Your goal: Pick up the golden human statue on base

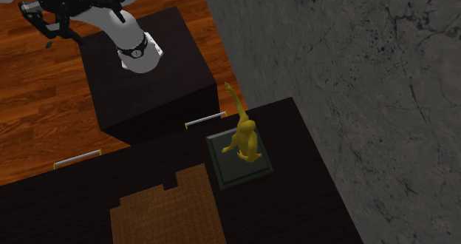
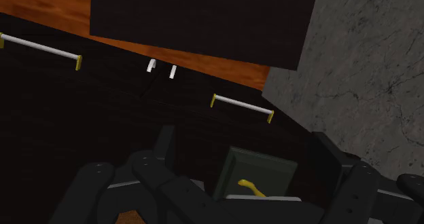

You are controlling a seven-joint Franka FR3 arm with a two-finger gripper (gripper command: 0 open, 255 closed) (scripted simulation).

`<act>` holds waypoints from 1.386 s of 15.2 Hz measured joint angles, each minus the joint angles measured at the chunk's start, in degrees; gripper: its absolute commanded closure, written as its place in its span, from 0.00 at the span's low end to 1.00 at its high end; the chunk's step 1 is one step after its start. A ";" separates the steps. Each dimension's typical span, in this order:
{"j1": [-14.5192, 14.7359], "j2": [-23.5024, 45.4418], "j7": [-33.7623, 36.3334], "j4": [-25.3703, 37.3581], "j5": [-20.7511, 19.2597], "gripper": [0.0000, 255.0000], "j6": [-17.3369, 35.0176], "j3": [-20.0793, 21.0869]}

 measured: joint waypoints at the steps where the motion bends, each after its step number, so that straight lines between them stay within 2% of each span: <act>1: 0.00 0.00 0.00 0.00 0.00 0.00 0.00 0.00; 9: 1.47 11.46 8.73 4.17 3.71 0.00 6.86 6.89; 17: 2.59 27.79 18.56 14.15 4.26 0.00 12.63 13.27; 21: 3.29 36.81 23.64 21.53 2.97 0.00 13.76 15.73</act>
